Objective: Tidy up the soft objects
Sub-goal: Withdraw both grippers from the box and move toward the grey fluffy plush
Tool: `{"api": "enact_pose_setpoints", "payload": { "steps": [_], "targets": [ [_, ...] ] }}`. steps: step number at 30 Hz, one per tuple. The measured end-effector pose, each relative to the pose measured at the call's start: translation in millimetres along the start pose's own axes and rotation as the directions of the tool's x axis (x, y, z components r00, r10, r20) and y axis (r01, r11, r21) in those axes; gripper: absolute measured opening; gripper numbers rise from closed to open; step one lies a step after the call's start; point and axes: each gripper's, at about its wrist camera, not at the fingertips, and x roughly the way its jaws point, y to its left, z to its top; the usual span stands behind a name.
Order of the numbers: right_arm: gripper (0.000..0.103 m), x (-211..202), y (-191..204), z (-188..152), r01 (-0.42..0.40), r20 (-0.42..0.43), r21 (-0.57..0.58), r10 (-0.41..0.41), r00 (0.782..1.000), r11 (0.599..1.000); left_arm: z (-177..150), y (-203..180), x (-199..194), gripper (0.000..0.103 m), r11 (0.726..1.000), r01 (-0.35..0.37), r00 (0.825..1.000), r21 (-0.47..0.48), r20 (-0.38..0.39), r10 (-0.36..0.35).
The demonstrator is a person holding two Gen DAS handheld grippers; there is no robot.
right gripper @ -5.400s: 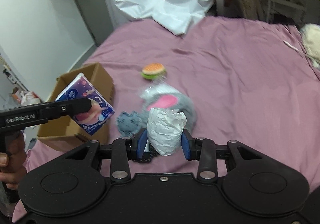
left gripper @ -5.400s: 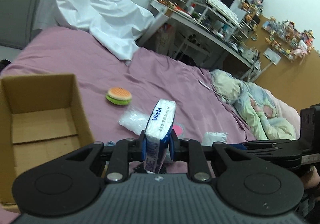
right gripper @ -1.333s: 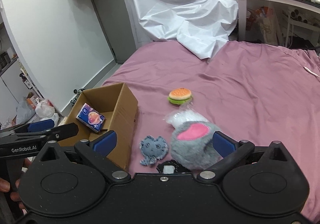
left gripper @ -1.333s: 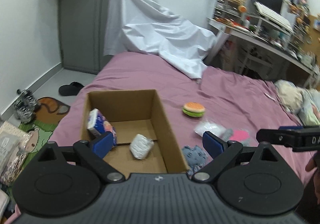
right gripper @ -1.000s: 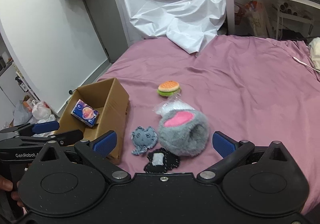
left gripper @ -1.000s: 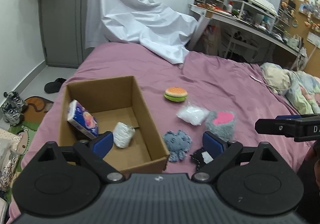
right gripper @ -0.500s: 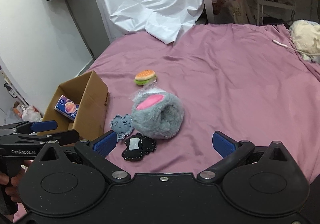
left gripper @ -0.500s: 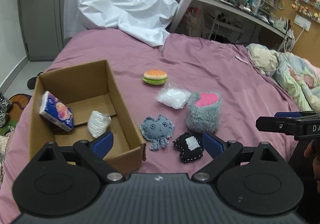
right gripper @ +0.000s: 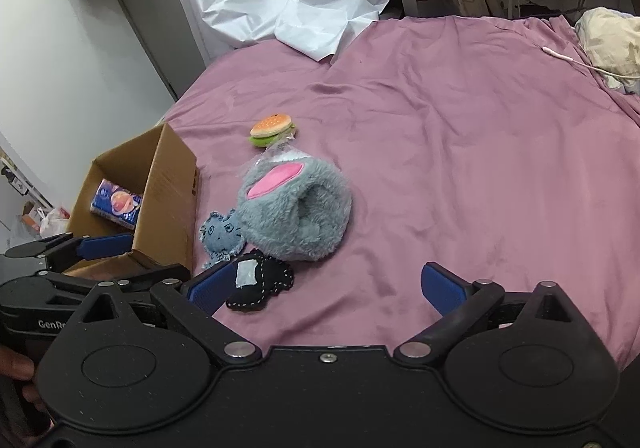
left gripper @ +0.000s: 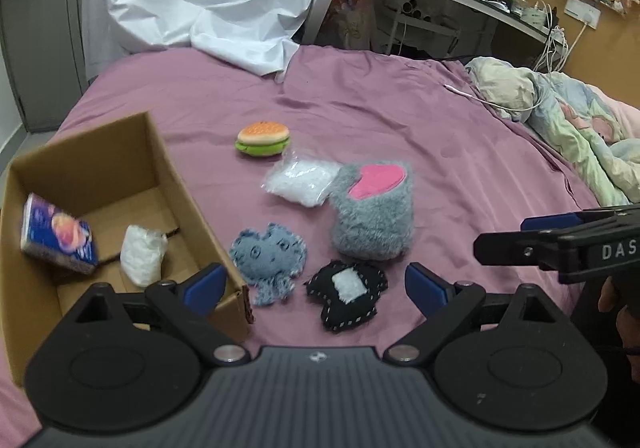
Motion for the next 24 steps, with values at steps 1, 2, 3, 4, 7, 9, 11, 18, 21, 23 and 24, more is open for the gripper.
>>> {"api": "enact_pose_setpoints", "payload": {
  "steps": [1,2,3,4,7,9,11,18,21,23,24],
  "targets": [
    [0.093,1,-1,1,-0.002,-0.001,0.003,0.002,1.000,1.000,1,-2,1,0.094,1.000,0.001,1.000,0.007,0.004,-0.001],
    [0.092,3,-2,2,-0.003,-0.002,0.003,0.003,1.000,1.000,3,-2,1,0.094,1.000,0.001,1.000,0.008,0.010,-0.002],
    [0.090,4,-2,3,-0.002,-0.002,0.002,0.002,1.000,1.000,4,-2,1,0.092,1.000,-0.005,1.000,0.001,0.018,0.005],
    [0.090,5,-3,4,-0.002,0.001,0.002,0.002,1.000,1.000,6,-3,-1,0.092,1.000,-0.005,0.999,-0.002,0.034,0.005],
    [0.084,9,-5,6,-0.006,0.008,0.012,0.005,1.000,1.000,10,-6,-6,0.092,1.000,0.012,0.996,0.014,0.090,-0.013],
    [0.080,12,-7,8,-0.006,0.006,0.026,0.006,1.000,1.000,13,-6,-4,0.092,1.000,0.025,0.995,0.004,0.096,-0.025],
    [0.077,16,-9,10,-0.009,-0.001,0.035,0.009,1.000,0.999,15,-7,0,0.090,0.999,0.039,0.995,0.003,0.092,-0.039],
    [0.077,20,-15,12,0.002,-0.009,0.044,-0.002,1.000,0.999,25,-6,30,0.089,0.997,0.052,0.999,-0.060,0.009,-0.052],
    [0.077,20,-19,13,0.007,-0.003,0.052,-0.007,1.000,0.999,25,-8,36,0.089,0.999,0.030,0.999,-0.036,-0.022,-0.030],
    [0.077,21,-24,13,0.010,-0.001,0.069,-0.010,1.000,0.998,25,-12,38,0.089,1.000,0.015,0.999,-0.001,-0.048,-0.015],
    [0.077,23,-25,12,0.011,-0.004,0.076,-0.011,1.000,0.997,25,-13,38,0.089,1.000,0.007,0.998,0.007,-0.057,-0.006]
  ]
}}
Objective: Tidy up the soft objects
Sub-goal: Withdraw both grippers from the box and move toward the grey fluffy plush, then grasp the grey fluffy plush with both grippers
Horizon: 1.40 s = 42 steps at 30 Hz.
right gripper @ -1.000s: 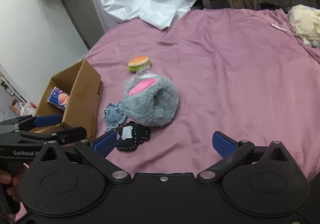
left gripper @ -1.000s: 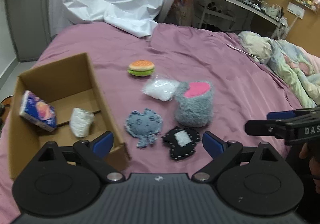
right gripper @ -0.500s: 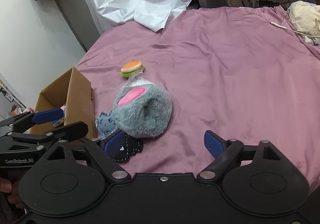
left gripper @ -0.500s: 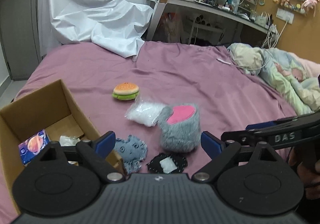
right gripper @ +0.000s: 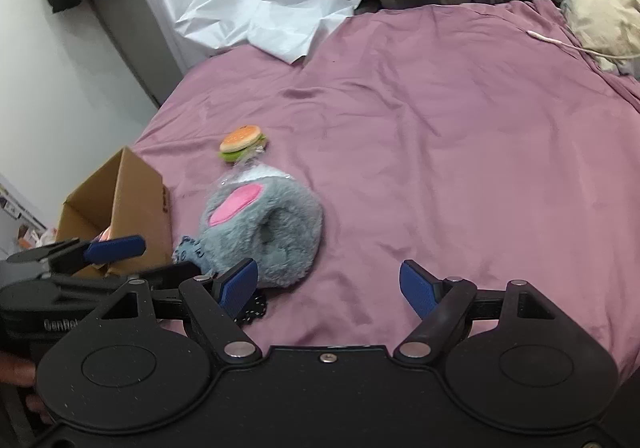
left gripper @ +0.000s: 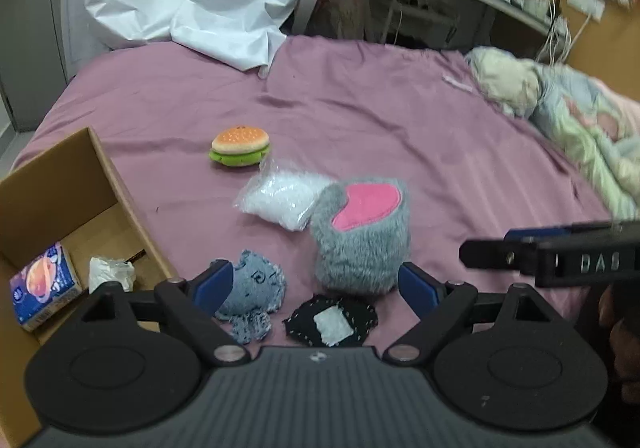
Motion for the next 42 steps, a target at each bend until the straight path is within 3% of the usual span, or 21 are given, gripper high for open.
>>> {"api": "enact_pose_setpoints", "payload": {
  "steps": [10,13,19,26,30,34,39,42],
  "targets": [
    [0.076,15,-9,-1,-0.020,-0.018,0.034,0.020,1.000,0.999,-1,6,-8,0.089,0.998,-0.048,0.997,-0.052,-0.067,0.044],
    [0.064,22,-11,2,-0.025,-0.024,0.040,0.026,0.999,0.999,2,7,-9,0.089,0.995,-0.066,0.996,-0.070,-0.064,0.061],
    [0.051,40,-15,5,-0.027,-0.057,0.072,0.031,0.998,0.997,10,6,-11,0.089,0.995,-0.051,0.999,-0.081,-0.016,0.050],
    [0.052,52,-1,14,-0.049,-0.075,0.055,0.053,0.996,0.997,17,6,-7,0.089,0.994,-0.023,0.999,-0.109,0.025,0.026],
    [0.056,55,8,18,-0.074,-0.085,0.038,0.077,0.993,0.997,24,16,-9,0.088,0.980,0.009,0.999,-0.200,0.053,0.001],
    [0.057,57,12,17,-0.101,-0.099,0.039,0.104,0.990,0.994,33,16,-7,0.076,0.980,0.023,0.997,-0.195,0.077,-0.008],
    [0.064,60,17,16,-0.123,-0.103,0.033,0.126,0.987,0.992,35,17,8,0.055,0.971,0.075,0.997,-0.228,0.037,-0.068],
    [0.064,64,20,15,-0.148,-0.101,0.034,0.151,0.983,0.988,32,16,15,0.051,0.968,0.100,0.995,-0.231,0.014,-0.099]
  ]
}}
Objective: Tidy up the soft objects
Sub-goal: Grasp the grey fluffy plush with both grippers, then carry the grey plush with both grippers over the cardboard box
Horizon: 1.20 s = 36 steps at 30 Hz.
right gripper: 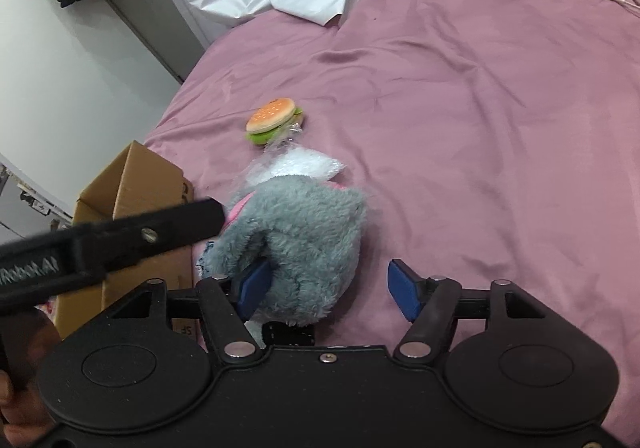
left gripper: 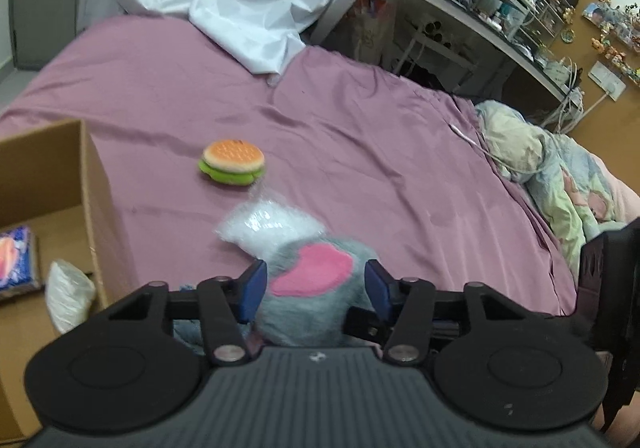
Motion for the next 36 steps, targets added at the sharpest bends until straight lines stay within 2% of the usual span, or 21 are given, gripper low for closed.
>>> {"api": "enact_pose_setpoints", "payload": {
  "steps": [2,3,4,5,10,15,18,36],
  "targets": [
    [0.059,5,2,-1,-0.019,-0.008,-0.007,0.019,1.000,1.000,-3,2,6,0.047,1.000,0.007,1.000,-0.017,-0.018,-0.007],
    [0.051,8,4,-2,-0.039,-0.014,-0.006,0.039,0.999,0.999,-3,4,8,0.046,1.000,0.003,1.000,-0.026,-0.028,-0.004],
    [0.040,10,5,-2,-0.064,-0.014,-0.003,0.064,0.998,0.998,-4,7,10,0.045,0.999,-0.001,0.999,-0.036,-0.035,0.000],
    [0.037,10,8,-2,-0.086,-0.013,-0.002,0.086,0.996,0.996,-4,8,11,0.045,0.999,-0.009,0.999,-0.043,-0.038,0.008],
    [0.026,4,12,1,-0.087,0.001,-0.032,0.087,0.996,0.996,-2,15,9,0.043,0.998,-0.018,0.999,-0.059,-0.035,0.016],
    [0.025,-7,8,5,-0.073,0.014,-0.029,0.073,0.997,0.997,-3,18,6,0.026,0.997,0.007,1.000,-0.076,-0.026,-0.009],
    [0.025,-15,9,7,-0.061,0.028,-0.049,0.063,0.998,0.997,-4,16,2,0.022,0.997,0.022,1.000,-0.074,-0.010,-0.023],
    [0.025,-40,53,23,-0.057,0.106,-0.177,0.076,0.991,0.983,6,24,-45,0.022,0.994,0.048,0.991,-0.101,0.128,-0.034]
  ]
}}
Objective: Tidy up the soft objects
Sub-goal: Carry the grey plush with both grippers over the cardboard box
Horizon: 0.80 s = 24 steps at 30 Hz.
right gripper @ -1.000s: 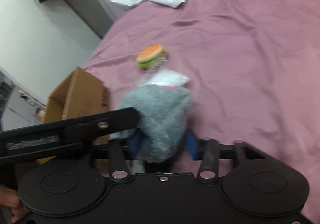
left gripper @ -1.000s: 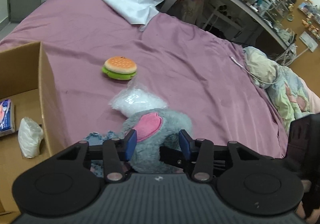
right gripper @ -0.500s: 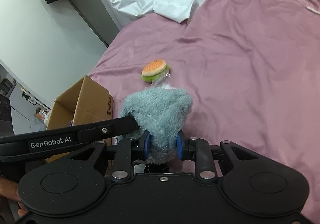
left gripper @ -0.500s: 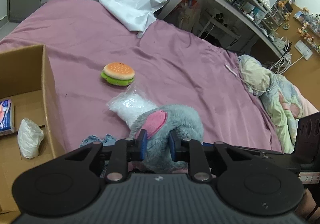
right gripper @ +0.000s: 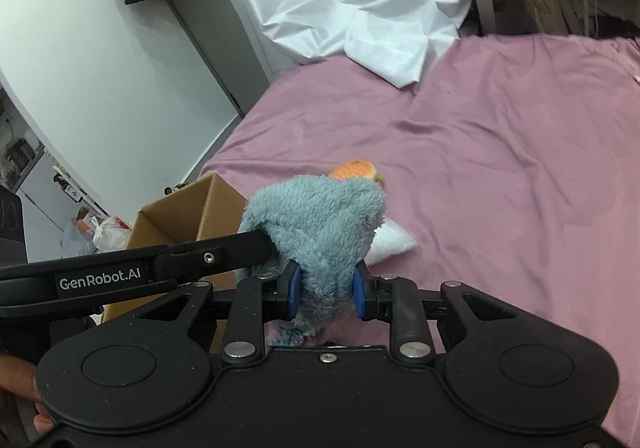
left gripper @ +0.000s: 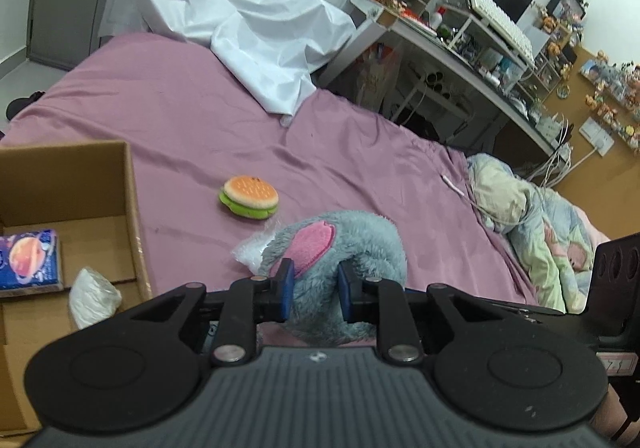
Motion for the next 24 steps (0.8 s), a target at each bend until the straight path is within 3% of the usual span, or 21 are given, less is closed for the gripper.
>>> {"api": "enact_pose_setpoints", "payload": {
  "steps": [24],
  "targets": [
    [0.026,16,66,12,-0.067,0.016,-0.102,0.069,0.997,0.993,1,46,-56,0.022,0.994,-0.051,0.986,-0.101,0.151,0.066]
  ]
}}
